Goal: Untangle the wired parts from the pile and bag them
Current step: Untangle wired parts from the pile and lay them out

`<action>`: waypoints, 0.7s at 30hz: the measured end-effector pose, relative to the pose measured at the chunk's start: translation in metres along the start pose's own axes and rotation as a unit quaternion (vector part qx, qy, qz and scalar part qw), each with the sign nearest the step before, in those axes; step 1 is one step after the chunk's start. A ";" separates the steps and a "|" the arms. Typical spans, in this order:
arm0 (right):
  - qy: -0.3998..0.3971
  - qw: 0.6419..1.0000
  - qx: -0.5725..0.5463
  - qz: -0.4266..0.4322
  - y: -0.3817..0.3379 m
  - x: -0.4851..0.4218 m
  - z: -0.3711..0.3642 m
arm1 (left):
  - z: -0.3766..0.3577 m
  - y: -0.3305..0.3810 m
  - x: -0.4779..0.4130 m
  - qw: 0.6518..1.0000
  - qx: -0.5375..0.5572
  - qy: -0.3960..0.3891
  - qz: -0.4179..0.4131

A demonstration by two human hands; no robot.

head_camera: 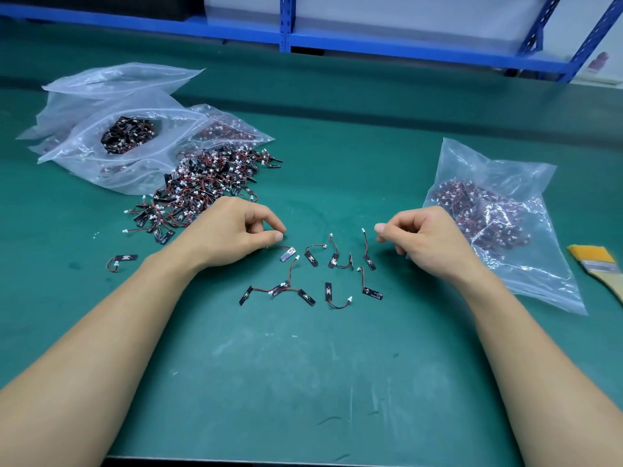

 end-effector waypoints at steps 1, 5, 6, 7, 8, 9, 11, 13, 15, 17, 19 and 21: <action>0.003 1.000 -0.001 0.001 0.000 0.000 0.000 | -0.001 -0.001 0.000 1.000 -0.005 0.001 0.006; 0.017 1.000 0.006 0.008 -0.001 -0.001 0.002 | -0.003 -0.004 -0.001 1.000 -0.012 0.003 0.024; 0.020 1.000 0.009 0.011 -0.001 -0.001 0.002 | -0.003 -0.004 -0.001 1.000 -0.011 0.005 0.027; 0.024 1.000 0.012 0.012 -0.001 -0.001 0.003 | -0.003 -0.004 -0.001 0.999 -0.012 0.006 0.029; 0.027 0.999 0.014 0.013 -0.001 -0.001 0.003 | -0.003 -0.004 -0.001 0.999 -0.012 0.009 0.031; 0.030 0.999 0.015 0.013 -0.001 -0.001 0.003 | -0.002 -0.004 -0.001 0.999 -0.012 0.016 0.032; 0.034 0.999 0.017 0.012 -0.001 -0.001 0.004 | -0.001 -0.004 -0.002 0.998 -0.022 0.042 0.035; 0.036 0.999 0.018 0.013 -0.001 -0.001 0.004 | 0.002 -0.006 -0.003 0.996 -0.039 0.069 0.045; 0.036 0.999 0.020 0.012 0.000 -0.001 0.004 | 0.003 -0.008 -0.003 0.993 -0.051 0.086 0.058; 0.037 0.999 0.020 0.011 0.000 -0.001 0.003 | 0.005 -0.009 -0.003 0.991 -0.053 0.101 0.064; 0.038 0.999 0.019 0.012 -0.001 -0.001 0.004 | 0.006 -0.009 -0.003 0.991 -0.043 0.110 0.058; 0.038 0.999 0.018 0.012 -0.001 -0.001 0.004 | 0.005 -0.007 -0.003 0.993 -0.026 0.105 0.044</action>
Point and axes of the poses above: each hand's wrist, its own x-axis away from the middle knuckle, its own z-axis out of the back of the hand, y = z × x, the point moved 3 cm from there along -x, towards the middle knuckle, and after that the axes turned 6 degrees about y, right-handed, at the moved point
